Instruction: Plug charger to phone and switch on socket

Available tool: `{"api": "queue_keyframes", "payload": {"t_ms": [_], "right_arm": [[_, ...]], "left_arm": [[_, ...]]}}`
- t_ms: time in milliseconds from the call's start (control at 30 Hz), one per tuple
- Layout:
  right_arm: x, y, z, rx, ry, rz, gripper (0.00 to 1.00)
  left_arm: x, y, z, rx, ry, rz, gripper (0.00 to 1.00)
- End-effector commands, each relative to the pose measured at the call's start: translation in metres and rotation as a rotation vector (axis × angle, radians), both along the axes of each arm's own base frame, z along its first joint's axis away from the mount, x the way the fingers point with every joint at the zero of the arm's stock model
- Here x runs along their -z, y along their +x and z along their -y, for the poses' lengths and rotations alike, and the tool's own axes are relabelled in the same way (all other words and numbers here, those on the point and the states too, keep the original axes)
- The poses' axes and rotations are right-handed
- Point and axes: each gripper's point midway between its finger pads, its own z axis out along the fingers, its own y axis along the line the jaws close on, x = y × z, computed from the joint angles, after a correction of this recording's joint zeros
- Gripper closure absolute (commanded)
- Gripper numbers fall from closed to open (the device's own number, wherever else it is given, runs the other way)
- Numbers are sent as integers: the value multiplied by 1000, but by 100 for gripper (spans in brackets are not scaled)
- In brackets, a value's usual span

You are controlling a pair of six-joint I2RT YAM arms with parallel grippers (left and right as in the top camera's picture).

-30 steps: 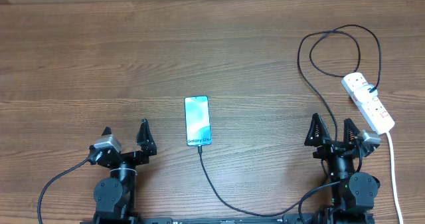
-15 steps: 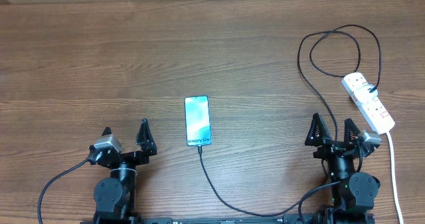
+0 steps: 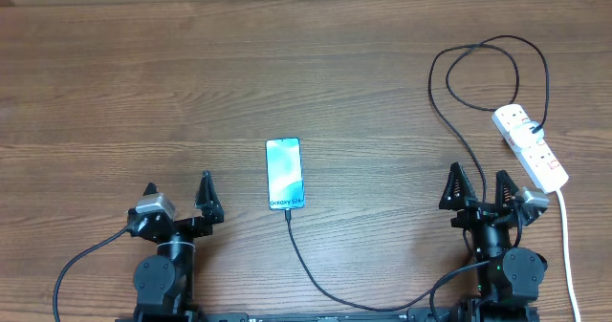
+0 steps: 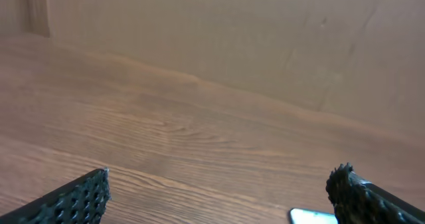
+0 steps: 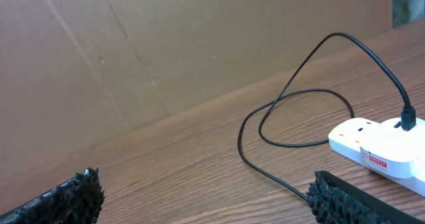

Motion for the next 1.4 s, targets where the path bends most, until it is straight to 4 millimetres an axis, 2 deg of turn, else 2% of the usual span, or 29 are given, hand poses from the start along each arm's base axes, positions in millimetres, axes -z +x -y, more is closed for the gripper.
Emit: {"api": "queue_keyframes", "payload": {"t_ms": [0,100,300,633,1367], "right_arm": [[1,0,2,8,-13,7,0],[1,0,2,8,-13,7,0],[1,0,2,8,-13,7,0],[1,0,2,8,-13,7,0],[1,0,2,8,-13,7,0]], "left_arm": [[2,0,15,108,207,-10,0],[2,0,19,139,275,-12,0],[2,0,11,110,274,-16,0],[2,0,12,108,214,-11,1],[2,0,11,105,214,-13,0]]}}
